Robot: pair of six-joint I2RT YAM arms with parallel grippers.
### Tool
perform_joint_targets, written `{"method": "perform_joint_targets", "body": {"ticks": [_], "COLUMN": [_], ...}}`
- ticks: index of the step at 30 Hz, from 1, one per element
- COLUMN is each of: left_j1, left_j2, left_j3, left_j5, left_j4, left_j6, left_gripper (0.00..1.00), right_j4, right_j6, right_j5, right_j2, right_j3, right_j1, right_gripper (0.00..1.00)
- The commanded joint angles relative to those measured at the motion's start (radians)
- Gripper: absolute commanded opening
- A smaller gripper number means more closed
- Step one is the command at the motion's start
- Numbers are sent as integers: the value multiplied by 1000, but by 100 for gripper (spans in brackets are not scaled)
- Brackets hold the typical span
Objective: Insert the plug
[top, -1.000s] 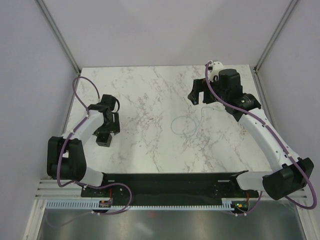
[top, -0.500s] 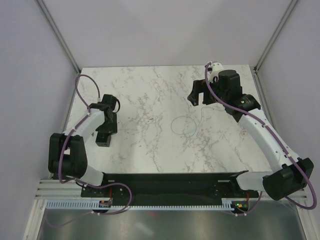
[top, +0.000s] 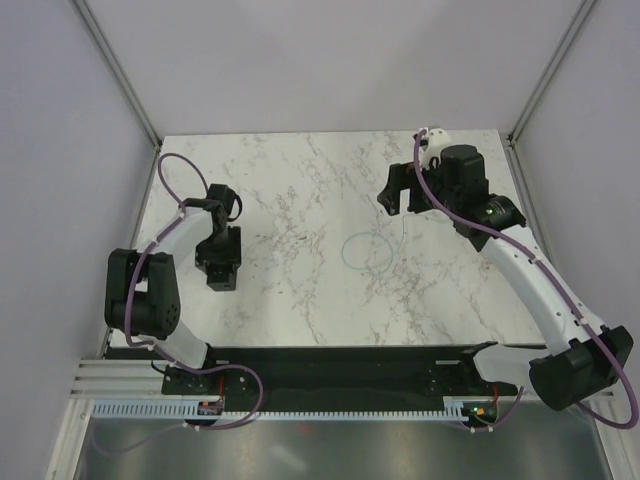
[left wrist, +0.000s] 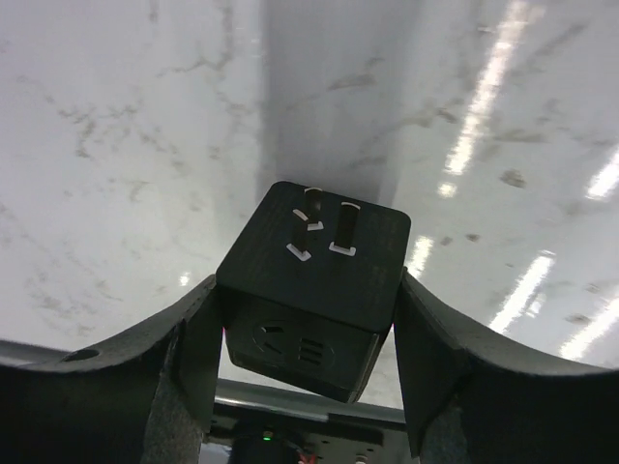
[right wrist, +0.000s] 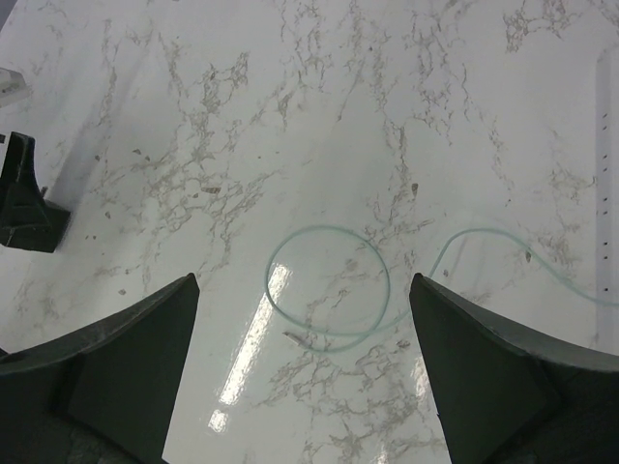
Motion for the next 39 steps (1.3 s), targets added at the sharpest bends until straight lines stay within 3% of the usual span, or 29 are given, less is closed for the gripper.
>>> {"method": "perform_joint_targets", "body": {"ticks": [1, 3, 4, 7, 11, 14, 16, 19, 24, 29, 39], "left_j1": [-18, -32, -32, -33, -33, -32, -33, -44, -44, -44, -44], "left_j2": [-83, -101, -107, -110, -78, -6, 67, 121, 127, 176, 132], "left_j3": [54, 68, 73, 89, 151, 200, 208, 217, 218, 203, 154], "left_j5": [275, 339, 396, 529, 694, 846, 1011, 1134, 1148, 1312, 1319], "left_j4": [22, 33, 41, 64, 62, 26, 19, 21, 21, 15, 4], "left_j6": [-69, -111, -128, -181, -255, -324, -338, -307, -283, -260, -287], "left_gripper": [28, 24, 13, 2, 2, 2, 2, 2, 2, 2, 2], "right_j4": [40, 46, 60, 95, 205, 282, 303, 336, 369, 553, 578], "right_j6": [-16, -45, -54, -99, -169, -309, -407, -503, -587, -673, -858], "right_j5": [38, 71, 109, 150, 197, 232, 307, 428, 574, 750, 964], "right_j2": [-2, 4, 6, 6, -15, -34, -26, 12, 101, 182, 451], "right_j3": [-17, -25, -36, -54, -127, -189, -209, -241, -253, -315, -218], "right_j1": [14, 50, 65, 129, 255, 391, 468, 592, 778, 931, 979], "right_gripper": [98, 98, 98, 98, 98, 98, 98, 98, 98, 98, 98]}}
